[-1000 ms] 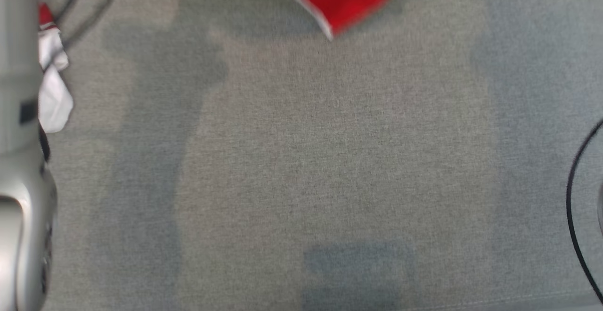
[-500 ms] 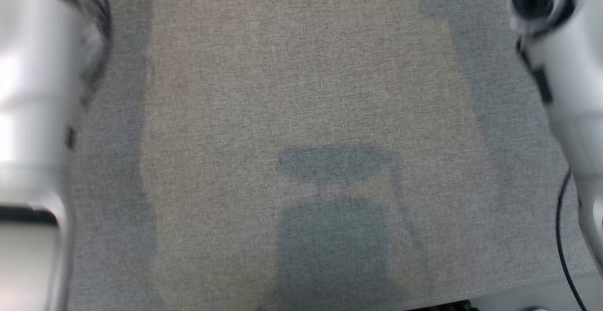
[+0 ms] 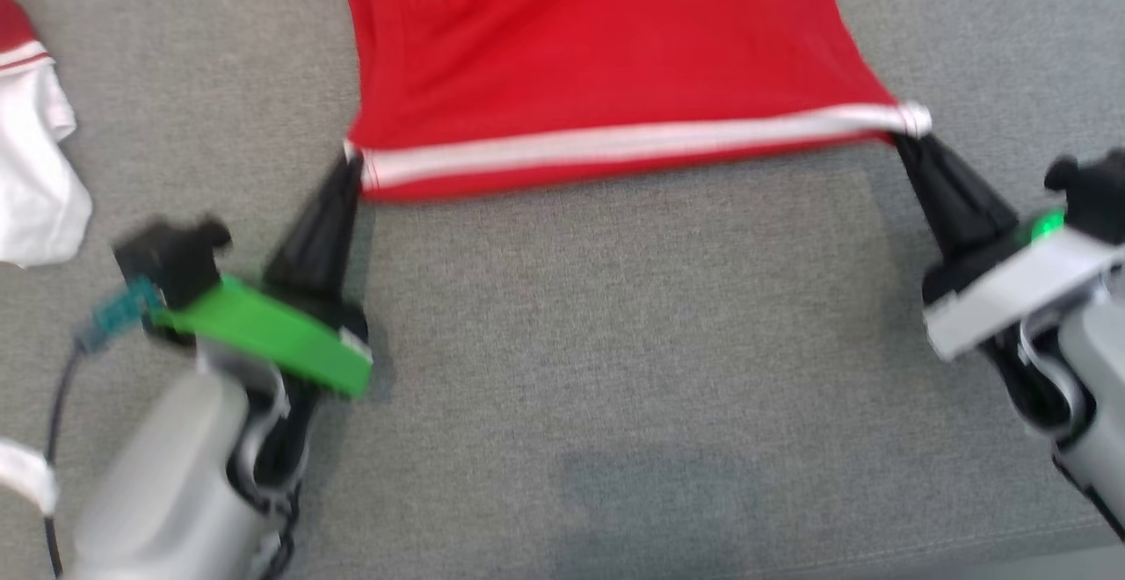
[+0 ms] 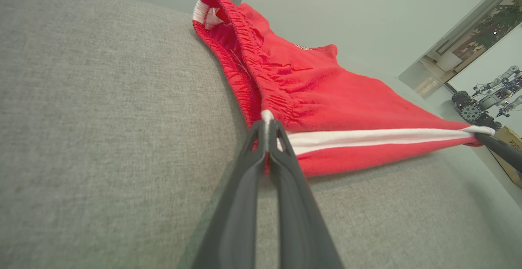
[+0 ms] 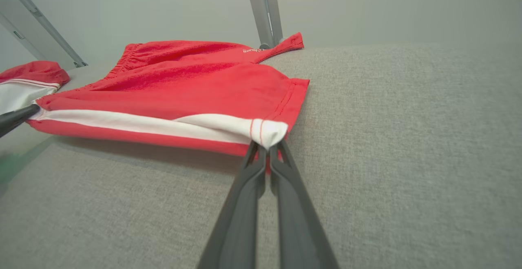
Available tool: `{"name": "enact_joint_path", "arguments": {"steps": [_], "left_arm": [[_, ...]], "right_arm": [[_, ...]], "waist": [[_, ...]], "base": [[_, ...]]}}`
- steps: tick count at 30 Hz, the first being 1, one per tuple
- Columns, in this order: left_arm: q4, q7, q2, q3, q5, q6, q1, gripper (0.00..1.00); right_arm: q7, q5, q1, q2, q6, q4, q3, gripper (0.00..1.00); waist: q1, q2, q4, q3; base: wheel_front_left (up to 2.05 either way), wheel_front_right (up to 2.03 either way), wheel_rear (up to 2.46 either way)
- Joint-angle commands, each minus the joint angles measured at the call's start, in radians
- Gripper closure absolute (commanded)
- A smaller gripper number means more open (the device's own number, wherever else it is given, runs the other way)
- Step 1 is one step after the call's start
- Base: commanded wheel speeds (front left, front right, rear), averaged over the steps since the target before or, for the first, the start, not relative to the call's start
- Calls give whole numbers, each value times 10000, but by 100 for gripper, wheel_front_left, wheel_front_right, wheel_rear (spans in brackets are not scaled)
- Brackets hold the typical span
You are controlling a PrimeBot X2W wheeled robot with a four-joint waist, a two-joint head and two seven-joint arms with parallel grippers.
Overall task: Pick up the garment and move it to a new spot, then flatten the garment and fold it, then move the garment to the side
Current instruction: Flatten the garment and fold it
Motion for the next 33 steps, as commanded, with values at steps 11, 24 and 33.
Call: {"name": "enact_joint_path", "arguments": {"steps": [11, 24, 33], "left_arm": [[-2956, -204, 28, -345, -534, 2249, 5819, 100], [-5670, 730, -10, -69, -788, 3847, 6030, 100], [-4268, 1668, -1138, 237, -785, 4270, 2460, 100]], "right_arm": [[-46, -437, 5926, -681, -20, -2130, -1424, 100], [1108, 122, 6882, -547, -17, -4195, -3238, 100], [2518, 414, 2131, -115, -14, -2238, -2363, 100]], "waist": [[0, 0, 582, -2988], [0, 0, 954, -2645], [0, 0, 1438, -985]], "base": [[0, 0, 0], [0, 0, 0], [0, 0, 0]]}}
